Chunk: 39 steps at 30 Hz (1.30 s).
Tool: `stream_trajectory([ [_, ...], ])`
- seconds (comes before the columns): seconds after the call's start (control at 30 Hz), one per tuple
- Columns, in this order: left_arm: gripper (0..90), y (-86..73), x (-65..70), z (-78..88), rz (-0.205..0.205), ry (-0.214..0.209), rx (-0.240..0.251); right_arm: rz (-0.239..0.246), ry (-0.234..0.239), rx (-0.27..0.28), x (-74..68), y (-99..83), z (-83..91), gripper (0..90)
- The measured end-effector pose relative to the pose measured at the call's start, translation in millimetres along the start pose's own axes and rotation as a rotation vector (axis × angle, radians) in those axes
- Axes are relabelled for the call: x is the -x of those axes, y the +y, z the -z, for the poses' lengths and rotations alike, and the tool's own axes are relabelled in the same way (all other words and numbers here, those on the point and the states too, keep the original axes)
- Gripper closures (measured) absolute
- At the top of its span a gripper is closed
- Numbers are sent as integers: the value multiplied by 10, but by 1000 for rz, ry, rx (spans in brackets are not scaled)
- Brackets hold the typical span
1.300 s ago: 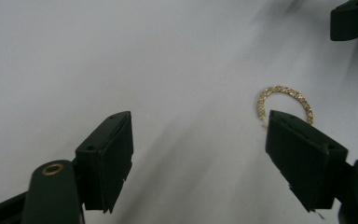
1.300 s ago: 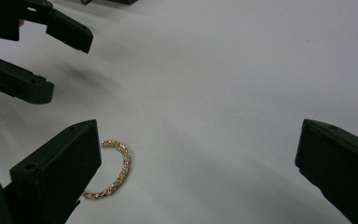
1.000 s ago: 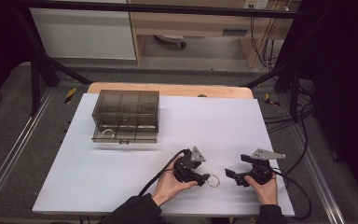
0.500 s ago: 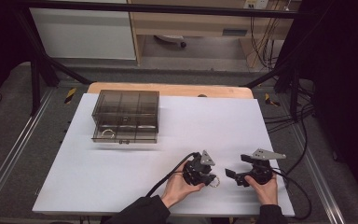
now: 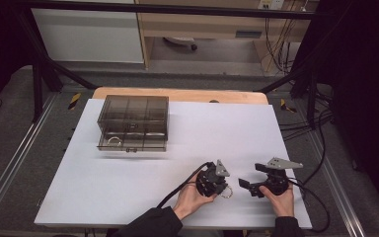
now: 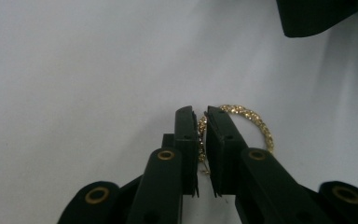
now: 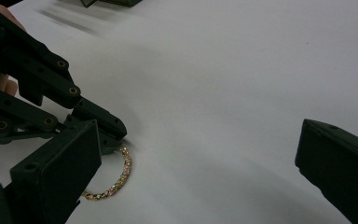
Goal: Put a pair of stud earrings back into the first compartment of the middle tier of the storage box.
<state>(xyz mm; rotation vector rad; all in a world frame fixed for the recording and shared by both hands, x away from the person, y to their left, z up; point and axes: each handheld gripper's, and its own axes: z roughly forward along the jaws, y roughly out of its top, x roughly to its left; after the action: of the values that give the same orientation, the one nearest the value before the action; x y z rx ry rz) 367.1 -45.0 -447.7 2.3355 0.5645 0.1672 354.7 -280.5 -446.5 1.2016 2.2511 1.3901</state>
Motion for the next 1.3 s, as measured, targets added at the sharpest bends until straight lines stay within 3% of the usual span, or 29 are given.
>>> stream_trajectory([
  [0.2,852,2,-2,0,-10,3,-4,0,1,-1,0,0,2,7],
  [0.67,861,-10,-54,88,7,-20,-4,1,1,-1,0,0,-2,7],
  [0.9,861,-70,-201,333,28,-7,11,0,0,-8,-1,-1,-4,7],
  [1.17,860,-239,-446,672,62,49,22,0,-2,-10,-2,-3,-11,7],
  [1.3,861,-322,-581,823,100,67,30,-1,-4,-10,-3,-4,-11,7],
])
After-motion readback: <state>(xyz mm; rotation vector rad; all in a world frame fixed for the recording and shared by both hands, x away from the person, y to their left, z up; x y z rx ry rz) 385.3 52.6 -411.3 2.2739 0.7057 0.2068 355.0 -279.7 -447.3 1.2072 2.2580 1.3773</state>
